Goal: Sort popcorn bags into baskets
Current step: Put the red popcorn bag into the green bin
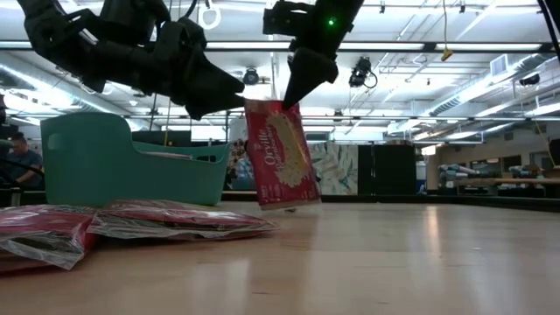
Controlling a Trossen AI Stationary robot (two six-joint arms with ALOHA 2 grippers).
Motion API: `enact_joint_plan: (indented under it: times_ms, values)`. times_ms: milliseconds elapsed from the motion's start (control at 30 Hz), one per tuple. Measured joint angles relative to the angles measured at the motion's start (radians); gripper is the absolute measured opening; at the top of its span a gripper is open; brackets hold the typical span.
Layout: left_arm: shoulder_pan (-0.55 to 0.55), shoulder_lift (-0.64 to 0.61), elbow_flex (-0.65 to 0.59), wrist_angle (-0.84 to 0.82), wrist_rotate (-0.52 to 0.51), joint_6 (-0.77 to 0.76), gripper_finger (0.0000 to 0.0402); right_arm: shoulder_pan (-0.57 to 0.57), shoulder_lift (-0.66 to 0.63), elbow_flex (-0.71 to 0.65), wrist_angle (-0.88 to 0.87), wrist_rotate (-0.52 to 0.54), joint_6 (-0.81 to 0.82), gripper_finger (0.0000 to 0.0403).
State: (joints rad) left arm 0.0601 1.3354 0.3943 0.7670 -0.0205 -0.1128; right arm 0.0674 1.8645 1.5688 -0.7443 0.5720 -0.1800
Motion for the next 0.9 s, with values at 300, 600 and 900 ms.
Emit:
enact_joint_plan:
  times_ms: [300,600,900]
  values:
    - [-0.002,0.0,0.0,-0.001,0.0,0.015,0.0231,-0.004,0.0,0.0,-0.016,0.0,0.004,0.0001]
    - [-0.002,-0.002,0.0,-0.004,0.0,0.028,0.0231,-0.004,0.0,0.0,-0.013,-0.007,0.005,0.0001]
    - [-0.002,-0.002,-0.001,-0.004,0.0,0.023,0.0231,-0.004,0.0,0.0,-0.013,-0.008,0.012,0.0001]
